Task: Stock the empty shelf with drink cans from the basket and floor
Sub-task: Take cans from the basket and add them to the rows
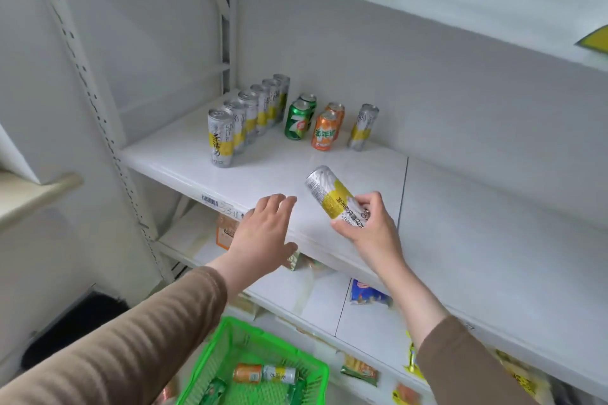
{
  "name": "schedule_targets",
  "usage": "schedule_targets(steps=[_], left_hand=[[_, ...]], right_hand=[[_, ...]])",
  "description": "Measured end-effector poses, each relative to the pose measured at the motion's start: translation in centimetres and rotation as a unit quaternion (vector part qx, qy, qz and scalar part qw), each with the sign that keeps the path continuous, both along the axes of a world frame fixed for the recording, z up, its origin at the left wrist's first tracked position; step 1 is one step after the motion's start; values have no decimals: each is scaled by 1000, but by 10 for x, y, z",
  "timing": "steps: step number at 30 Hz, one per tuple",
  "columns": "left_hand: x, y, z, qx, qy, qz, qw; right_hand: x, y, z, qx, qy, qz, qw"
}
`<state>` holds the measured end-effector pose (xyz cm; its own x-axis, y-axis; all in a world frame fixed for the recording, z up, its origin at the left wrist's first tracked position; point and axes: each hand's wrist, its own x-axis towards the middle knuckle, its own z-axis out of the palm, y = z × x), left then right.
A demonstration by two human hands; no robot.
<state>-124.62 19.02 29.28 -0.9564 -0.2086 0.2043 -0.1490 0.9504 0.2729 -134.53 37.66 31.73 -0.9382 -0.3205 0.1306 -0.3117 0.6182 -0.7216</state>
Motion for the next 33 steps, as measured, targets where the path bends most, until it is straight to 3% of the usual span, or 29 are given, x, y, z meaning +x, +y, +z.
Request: schedule_targets(steps=[3, 8, 13, 16, 20, 23, 27, 33], left_hand=[[-23, -2, -2, -3, -26, 10, 1000], [-57, 0, -1, 3, -43, 18, 999], [-86, 8, 1, 2, -47, 5, 999], [-100, 10, -1, -4, -45, -10, 999], [-112, 8, -9, -3, -55, -21, 998], [-120, 2, -16, -6, -62, -24, 998], [-133, -3, -23, -8, -70, -23, 997], [-160, -2, -32, 21, -78, -18, 997]], right_hand=[[-44, 1, 24, 129, 41, 28, 990], [-111, -21, 56, 262, 115, 112, 952], [-147, -45, 40, 327, 130, 140, 926], [-158, -43, 25, 278, 127, 131, 943], [-148, -31, -9, 64, 47, 53, 995], [-134, -27, -49, -56, -56, 1, 997], [-124, -35, -88, -99, -102, -68, 988], [-124, -66, -99, -103, -25, -116, 988]])
